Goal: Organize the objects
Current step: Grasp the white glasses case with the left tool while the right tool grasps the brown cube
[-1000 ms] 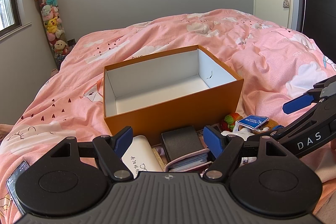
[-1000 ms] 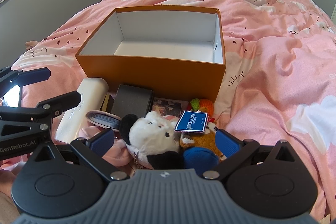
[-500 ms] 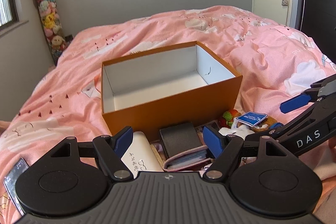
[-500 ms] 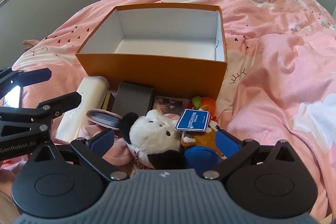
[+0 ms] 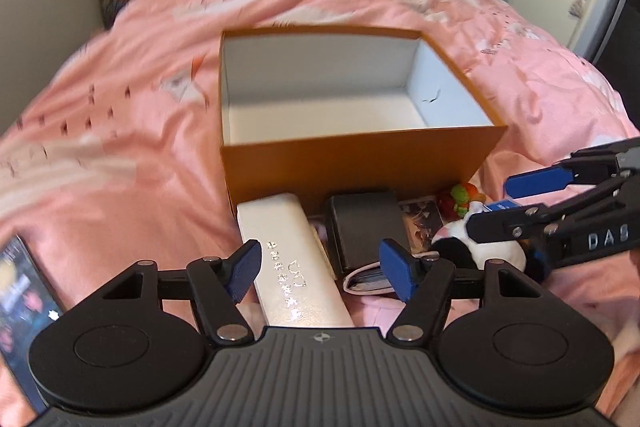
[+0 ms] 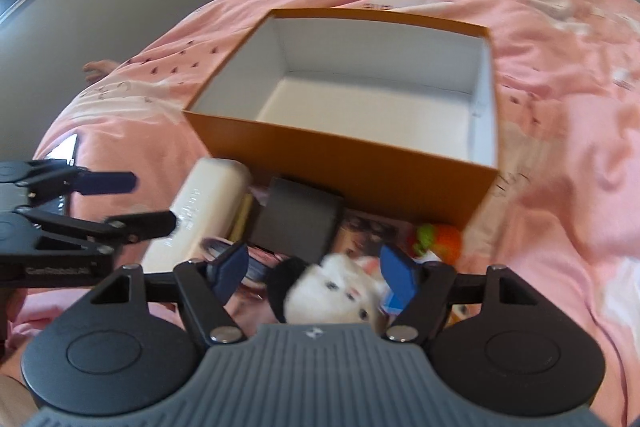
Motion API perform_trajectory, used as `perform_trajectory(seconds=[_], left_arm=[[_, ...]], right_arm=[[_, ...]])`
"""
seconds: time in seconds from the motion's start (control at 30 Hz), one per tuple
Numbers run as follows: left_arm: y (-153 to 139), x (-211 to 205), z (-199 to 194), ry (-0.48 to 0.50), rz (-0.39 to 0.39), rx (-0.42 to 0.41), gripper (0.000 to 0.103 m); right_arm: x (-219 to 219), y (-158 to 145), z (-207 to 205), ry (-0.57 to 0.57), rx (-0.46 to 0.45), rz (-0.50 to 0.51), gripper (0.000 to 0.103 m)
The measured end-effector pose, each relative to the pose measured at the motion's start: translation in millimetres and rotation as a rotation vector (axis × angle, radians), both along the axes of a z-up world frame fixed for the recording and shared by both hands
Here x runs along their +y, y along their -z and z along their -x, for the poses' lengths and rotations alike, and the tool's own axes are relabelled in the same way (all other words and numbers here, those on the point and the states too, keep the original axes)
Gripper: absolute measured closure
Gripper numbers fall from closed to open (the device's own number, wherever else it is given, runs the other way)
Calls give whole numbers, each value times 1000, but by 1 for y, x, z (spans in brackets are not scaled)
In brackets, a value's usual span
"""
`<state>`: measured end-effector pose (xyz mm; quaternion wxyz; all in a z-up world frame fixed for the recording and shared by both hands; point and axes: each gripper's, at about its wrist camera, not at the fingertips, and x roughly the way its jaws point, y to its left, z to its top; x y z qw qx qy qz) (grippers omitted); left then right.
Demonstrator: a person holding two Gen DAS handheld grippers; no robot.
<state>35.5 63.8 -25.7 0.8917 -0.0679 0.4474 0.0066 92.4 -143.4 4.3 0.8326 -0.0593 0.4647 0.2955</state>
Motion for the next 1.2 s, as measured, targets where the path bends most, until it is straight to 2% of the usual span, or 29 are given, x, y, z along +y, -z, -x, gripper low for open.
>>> perform_trajectory(seconds=[0.17,0.2,0.3,0.43,0.53,0.83,1.0,1.2], left_arm=[[26,12,-19,-46,101,119,25],[32,14,-22,-60,104,148,25],[36,19,-23,-100,97,160,20],[40,22,-29,-152,49,198,22],[44,24,-33,-152,73,233,22],[56,23,-45,-158,97,271,32],[57,24,-46,-161,99,260,32],[51,23,-40,-153,85,229,33]], right_arm=[[28,10,-20,-74,26,5,30],[31,13,-24,-83,31,6,31],[39,23,-34,-96,46,18,30],[41,36,-46,-103,88,16,30],[43,40,-52,-112,94,14,29],[50,53,-65,-135,123,23,29],[54,58,-69,-159,155,12,29],[63,57,-71,-215,123,45,29]])
